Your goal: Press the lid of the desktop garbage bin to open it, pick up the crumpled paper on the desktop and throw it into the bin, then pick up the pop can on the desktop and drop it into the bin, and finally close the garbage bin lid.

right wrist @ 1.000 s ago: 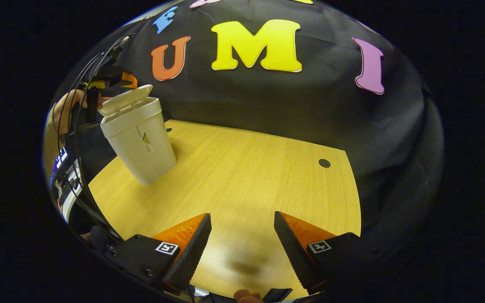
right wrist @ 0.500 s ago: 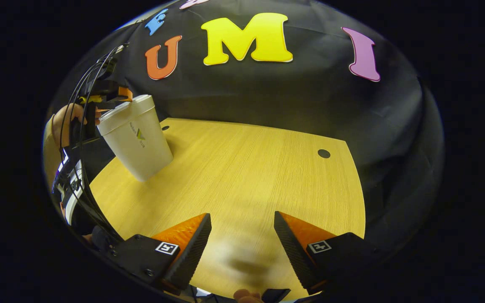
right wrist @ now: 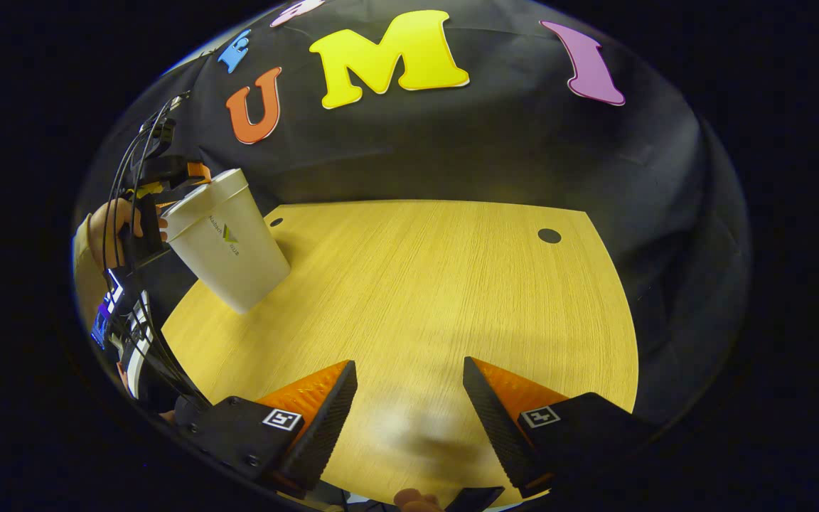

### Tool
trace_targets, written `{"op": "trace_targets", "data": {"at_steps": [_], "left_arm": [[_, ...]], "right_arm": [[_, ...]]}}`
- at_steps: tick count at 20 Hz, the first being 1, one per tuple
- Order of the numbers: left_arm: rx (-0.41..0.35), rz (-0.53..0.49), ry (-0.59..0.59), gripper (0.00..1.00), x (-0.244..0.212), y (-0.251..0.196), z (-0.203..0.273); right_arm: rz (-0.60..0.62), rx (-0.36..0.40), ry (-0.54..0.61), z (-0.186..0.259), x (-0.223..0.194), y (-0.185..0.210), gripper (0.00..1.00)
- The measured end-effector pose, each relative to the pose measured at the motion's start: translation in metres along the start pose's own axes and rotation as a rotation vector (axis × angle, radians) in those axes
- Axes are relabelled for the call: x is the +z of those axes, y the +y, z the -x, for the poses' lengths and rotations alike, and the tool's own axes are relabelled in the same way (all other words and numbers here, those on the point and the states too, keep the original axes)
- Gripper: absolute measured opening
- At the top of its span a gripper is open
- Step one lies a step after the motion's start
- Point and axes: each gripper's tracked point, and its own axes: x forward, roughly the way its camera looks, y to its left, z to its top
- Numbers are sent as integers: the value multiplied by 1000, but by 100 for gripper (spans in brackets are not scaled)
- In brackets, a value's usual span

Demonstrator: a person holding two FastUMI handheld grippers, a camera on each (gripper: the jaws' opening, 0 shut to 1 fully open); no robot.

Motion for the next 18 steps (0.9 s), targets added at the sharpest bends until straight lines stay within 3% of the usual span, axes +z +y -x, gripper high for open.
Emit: {"op": "trace_targets", "data": {"at_steps": [4, 7, 13, 18], "left_arm": [[-57, -32, 9, 96, 3, -5, 10], [-111, -54, -54, 98, 21, -10, 32], [-268, -58, -86, 98, 19, -22, 103], [-393, -103, -92, 98, -4, -26, 169]], "right_arm": [[1, -43, -92, 13, 22, -2, 95], [-25, -69, -176, 30, 49, 5, 95], [-32, -182, -358, 73, 100, 22, 95], [-29, -227, -479, 118, 124, 46, 95]]}}
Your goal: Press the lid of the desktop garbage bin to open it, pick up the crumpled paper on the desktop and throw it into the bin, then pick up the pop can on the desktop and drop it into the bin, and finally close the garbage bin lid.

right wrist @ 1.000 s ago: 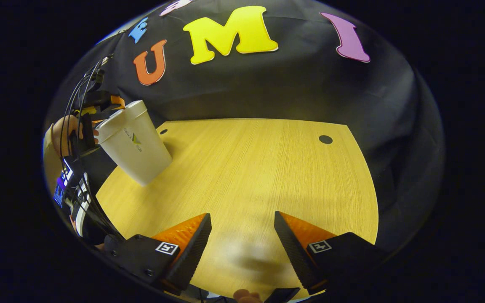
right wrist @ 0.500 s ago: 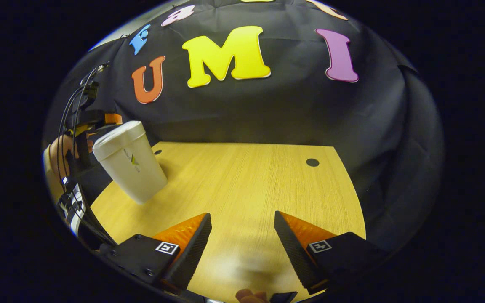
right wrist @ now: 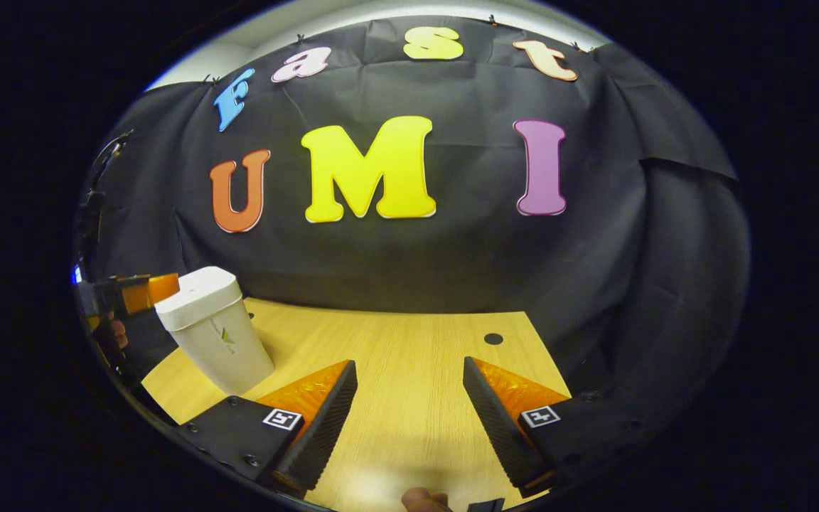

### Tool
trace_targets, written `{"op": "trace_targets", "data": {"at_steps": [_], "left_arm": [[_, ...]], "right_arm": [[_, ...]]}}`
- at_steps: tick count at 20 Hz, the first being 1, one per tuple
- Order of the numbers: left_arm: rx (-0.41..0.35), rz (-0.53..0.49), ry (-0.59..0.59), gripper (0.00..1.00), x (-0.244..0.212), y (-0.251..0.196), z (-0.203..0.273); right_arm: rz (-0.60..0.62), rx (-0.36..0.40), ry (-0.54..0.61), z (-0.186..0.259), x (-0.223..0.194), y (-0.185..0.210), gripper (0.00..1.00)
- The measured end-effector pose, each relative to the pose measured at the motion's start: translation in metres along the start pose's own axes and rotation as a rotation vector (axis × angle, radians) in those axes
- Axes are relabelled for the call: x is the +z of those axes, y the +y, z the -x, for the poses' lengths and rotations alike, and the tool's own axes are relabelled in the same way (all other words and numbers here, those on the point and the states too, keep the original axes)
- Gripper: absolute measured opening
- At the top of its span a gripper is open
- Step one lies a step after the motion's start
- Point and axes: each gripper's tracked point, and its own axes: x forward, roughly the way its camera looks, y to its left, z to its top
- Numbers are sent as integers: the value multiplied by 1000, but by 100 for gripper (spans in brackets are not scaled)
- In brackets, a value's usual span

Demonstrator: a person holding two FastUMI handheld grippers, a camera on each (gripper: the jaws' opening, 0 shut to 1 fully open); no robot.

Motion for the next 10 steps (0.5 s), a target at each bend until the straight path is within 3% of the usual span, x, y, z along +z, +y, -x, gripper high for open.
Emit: {"op": "trace_targets", "data": {"at_steps": [5, 10], "left_arm": [[-142, -51, -5, 98, -19, -30, 39], [-178, -37, -3, 98, -28, -32, 50]], "right_arm": [[-7, -65, -77, 34, 6, 15, 95], [57, -9, -116, 46, 5, 57, 94]]}}
